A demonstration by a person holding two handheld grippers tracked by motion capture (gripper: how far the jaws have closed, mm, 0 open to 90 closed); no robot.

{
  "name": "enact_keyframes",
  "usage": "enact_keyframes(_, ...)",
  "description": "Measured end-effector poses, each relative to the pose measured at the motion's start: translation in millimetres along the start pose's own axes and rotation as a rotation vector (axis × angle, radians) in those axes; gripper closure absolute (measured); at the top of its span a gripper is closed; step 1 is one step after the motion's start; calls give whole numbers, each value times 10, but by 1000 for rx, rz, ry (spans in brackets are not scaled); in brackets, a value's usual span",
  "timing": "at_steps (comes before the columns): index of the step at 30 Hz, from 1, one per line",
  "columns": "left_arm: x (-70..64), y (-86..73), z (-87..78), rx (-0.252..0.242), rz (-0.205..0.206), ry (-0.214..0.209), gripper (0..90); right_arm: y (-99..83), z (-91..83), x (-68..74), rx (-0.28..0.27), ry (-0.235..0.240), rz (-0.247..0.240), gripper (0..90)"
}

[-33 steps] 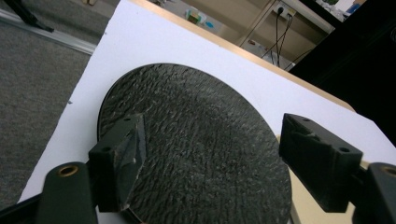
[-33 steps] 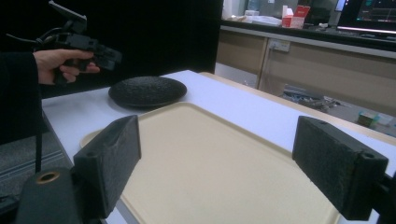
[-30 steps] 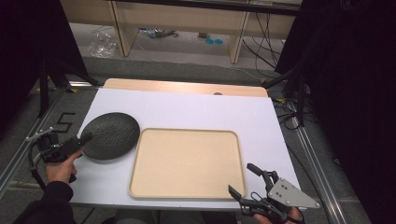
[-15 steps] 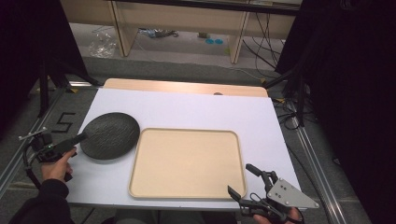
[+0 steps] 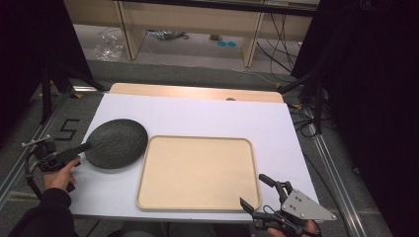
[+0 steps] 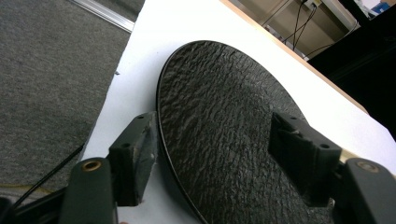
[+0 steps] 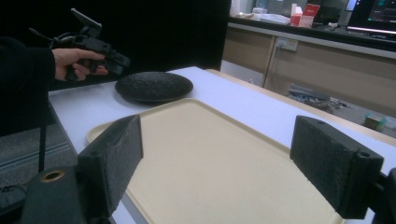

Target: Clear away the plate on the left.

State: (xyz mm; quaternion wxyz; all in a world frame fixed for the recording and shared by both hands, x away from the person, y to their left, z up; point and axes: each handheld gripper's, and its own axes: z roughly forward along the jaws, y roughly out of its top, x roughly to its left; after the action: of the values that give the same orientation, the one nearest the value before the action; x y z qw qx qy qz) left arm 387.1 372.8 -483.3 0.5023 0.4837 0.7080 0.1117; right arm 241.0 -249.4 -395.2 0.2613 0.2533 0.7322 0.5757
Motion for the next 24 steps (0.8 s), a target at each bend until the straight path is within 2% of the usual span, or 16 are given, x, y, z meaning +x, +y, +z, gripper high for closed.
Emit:
enact_keyframes(3, 27, 1, 1, 3, -7, 6, 367, -3, 1, 1, 0, -1, 0, 182)
enact_keyframes(9, 143, -8, -1, -15, -84, -14, 410, 1, 2, 2, -7, 4, 1, 187)
enact_keyframes(14, 184, -12, 9, 7, -101, -20, 474, 1, -2, 0, -5, 3, -3, 188)
enact_keyframes(20, 152, -22, 41, 58, -85, -9, 516, 7, -7, 6, -8, -3, -1, 192)
enact_keyframes(24, 174, -30, 48, 61, -102, -16, 539, 8, -6, 6, -9, 0, -1, 194)
